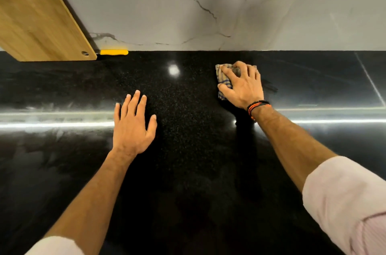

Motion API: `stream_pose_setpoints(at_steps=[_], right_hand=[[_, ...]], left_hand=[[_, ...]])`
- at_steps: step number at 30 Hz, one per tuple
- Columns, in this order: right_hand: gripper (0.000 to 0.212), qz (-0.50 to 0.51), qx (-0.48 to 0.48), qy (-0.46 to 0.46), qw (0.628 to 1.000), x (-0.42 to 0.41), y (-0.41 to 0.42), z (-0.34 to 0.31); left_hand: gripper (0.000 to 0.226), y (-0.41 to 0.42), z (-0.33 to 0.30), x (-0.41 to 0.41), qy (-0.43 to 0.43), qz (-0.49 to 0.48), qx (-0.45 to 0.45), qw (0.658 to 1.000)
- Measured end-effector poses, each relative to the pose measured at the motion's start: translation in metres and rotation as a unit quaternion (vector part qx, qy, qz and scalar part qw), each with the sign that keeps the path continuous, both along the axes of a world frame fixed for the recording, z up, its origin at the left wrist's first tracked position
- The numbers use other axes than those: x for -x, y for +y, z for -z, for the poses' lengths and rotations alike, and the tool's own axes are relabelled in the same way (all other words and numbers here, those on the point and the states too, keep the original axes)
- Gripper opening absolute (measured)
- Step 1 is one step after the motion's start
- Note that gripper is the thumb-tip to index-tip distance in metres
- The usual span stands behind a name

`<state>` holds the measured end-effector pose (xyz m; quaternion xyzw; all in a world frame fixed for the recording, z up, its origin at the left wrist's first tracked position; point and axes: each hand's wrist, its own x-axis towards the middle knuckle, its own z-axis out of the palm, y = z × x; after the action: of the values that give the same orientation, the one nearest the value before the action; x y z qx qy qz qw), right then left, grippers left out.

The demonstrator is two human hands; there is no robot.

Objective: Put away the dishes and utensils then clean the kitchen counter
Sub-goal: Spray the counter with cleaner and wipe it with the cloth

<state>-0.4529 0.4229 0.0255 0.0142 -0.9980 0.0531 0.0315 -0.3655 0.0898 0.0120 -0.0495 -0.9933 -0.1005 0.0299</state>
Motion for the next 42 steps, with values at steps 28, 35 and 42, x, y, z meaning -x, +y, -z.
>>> stream_pose_setpoints(at_steps=[28,35,42], right_hand=[[0.065,-0.008,0.029,-0.002,1.0,-0.366,-0.026,-0.003],[0.066,-0.016,0.06,0.002,0.998,-0.37,-0.021,-0.003],[0.066,0.004,0.052,0.018,0.998,-0.367,0.035,-0.005]], left_hand=[[0.077,0.115,-0.015,-0.275,-0.041,0.058,-0.01,0.997],[0.071,0.143,-0.014,-0.26,-0.033,0.048,-0.019,0.998],[0.074,0.175,-0.014,-0.229,-0.023,0.052,-0.015,0.998]])
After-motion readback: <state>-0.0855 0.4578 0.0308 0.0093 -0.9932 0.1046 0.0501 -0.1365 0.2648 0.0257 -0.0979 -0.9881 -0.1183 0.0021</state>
